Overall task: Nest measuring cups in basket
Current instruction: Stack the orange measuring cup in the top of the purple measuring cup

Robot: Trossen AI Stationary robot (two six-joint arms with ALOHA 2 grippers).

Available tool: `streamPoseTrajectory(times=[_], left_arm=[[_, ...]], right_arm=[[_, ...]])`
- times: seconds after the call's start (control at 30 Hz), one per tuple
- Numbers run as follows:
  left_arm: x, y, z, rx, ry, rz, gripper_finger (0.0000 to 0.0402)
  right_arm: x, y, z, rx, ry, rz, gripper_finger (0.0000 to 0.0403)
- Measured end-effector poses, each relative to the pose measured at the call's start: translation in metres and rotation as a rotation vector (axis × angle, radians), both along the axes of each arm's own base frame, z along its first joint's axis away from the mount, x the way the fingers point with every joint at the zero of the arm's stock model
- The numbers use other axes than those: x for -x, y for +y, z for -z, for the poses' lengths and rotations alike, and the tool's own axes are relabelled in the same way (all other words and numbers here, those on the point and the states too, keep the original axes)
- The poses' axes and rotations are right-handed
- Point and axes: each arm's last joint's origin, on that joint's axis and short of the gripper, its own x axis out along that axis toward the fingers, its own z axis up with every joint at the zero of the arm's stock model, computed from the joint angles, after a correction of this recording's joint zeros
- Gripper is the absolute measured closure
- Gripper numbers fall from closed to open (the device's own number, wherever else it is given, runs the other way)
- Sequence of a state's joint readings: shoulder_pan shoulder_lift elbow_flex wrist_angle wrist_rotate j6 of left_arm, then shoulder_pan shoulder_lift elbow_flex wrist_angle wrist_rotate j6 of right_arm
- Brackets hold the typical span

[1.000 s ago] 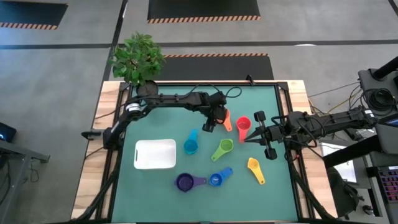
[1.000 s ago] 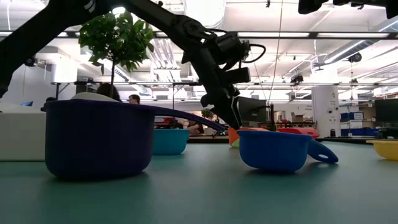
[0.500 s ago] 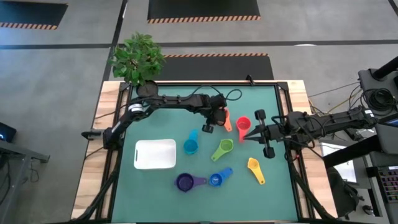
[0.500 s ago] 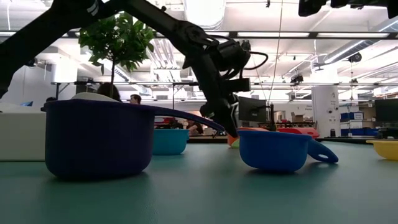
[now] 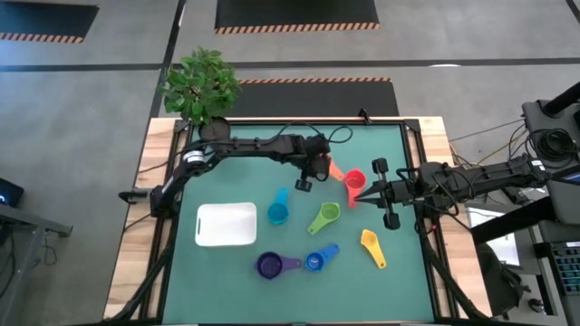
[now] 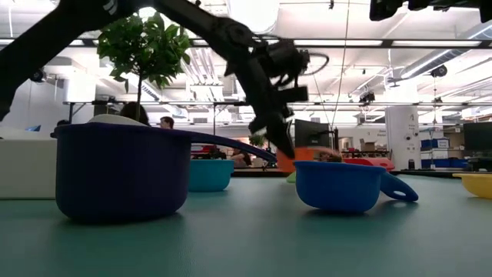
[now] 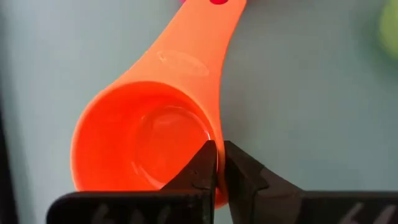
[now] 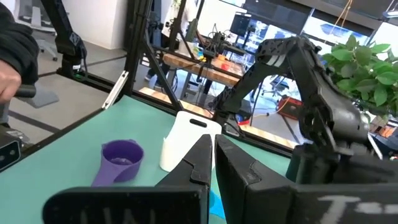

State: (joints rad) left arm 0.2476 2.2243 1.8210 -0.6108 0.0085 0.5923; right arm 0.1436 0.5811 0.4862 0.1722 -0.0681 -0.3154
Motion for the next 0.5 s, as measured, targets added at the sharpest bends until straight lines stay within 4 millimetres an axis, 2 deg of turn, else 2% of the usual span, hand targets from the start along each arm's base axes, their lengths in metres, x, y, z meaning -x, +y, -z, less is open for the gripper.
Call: streamPoseTrajectory(times=[0.23,0.37,0.5], left_arm=[[0.016,-0.026,-0.061,0.054,-0.093,-0.060,0.0400],[0.033,-0.055,-0.099,0.112,-0.135,-0.090,0.0400],[0.051,-0.090,-0.128,0.186,-0.152,-0.111,0.0401]], right_arm=[[0.005,0.000,-0.006,-0.008,-0.050,-0.008,0.0394],[0.009,-0.001,-0.008,-0.016,-0.065,-0.018,0.0394],[0.009,-0.001,-0.009,-0.016,-0.069,-0.018,0.0394]])
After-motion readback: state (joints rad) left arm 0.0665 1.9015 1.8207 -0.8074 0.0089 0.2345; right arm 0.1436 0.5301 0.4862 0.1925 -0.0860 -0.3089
